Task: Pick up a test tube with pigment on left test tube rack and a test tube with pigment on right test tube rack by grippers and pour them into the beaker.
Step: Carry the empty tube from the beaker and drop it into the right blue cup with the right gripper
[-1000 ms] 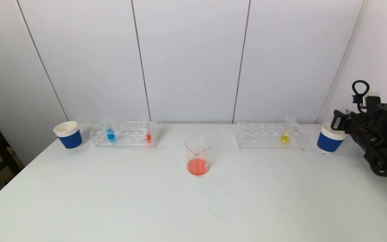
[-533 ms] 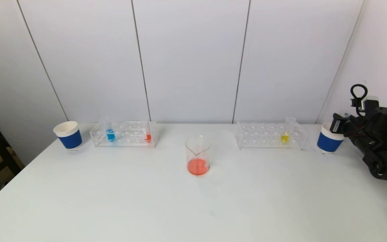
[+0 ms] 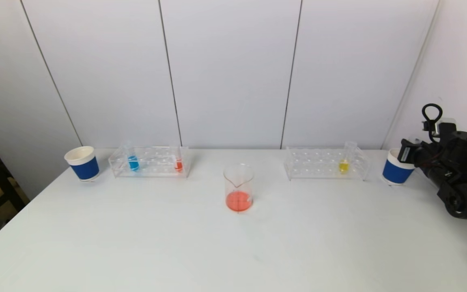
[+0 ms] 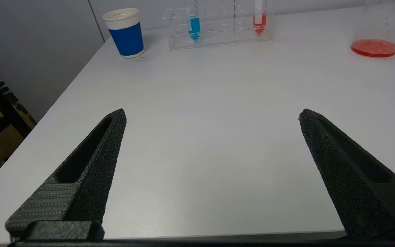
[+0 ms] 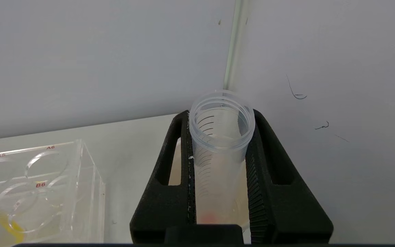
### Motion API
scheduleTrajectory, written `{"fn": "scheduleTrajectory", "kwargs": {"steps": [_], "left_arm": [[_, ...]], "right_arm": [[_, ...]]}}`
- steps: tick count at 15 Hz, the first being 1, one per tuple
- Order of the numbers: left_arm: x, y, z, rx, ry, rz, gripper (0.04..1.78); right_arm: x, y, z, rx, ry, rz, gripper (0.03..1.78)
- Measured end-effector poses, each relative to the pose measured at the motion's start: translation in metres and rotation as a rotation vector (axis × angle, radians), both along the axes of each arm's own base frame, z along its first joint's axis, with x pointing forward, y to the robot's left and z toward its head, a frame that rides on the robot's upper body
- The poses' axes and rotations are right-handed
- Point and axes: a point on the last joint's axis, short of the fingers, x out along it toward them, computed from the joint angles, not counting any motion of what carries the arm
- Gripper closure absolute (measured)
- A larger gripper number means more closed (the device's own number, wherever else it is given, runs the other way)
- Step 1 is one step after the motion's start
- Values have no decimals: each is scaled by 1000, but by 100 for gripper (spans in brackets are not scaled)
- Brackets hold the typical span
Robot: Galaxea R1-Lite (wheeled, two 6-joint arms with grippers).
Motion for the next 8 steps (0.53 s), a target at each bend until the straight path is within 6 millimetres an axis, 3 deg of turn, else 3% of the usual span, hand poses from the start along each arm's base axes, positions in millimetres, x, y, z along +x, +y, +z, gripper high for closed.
{"fn": "scheduleTrajectory", "kwargs": {"steps": [8], "left_arm": [[0, 0, 0, 0, 0, 0, 6]], "right_arm": [[0, 0, 2, -1, -7, -1, 133]]}}
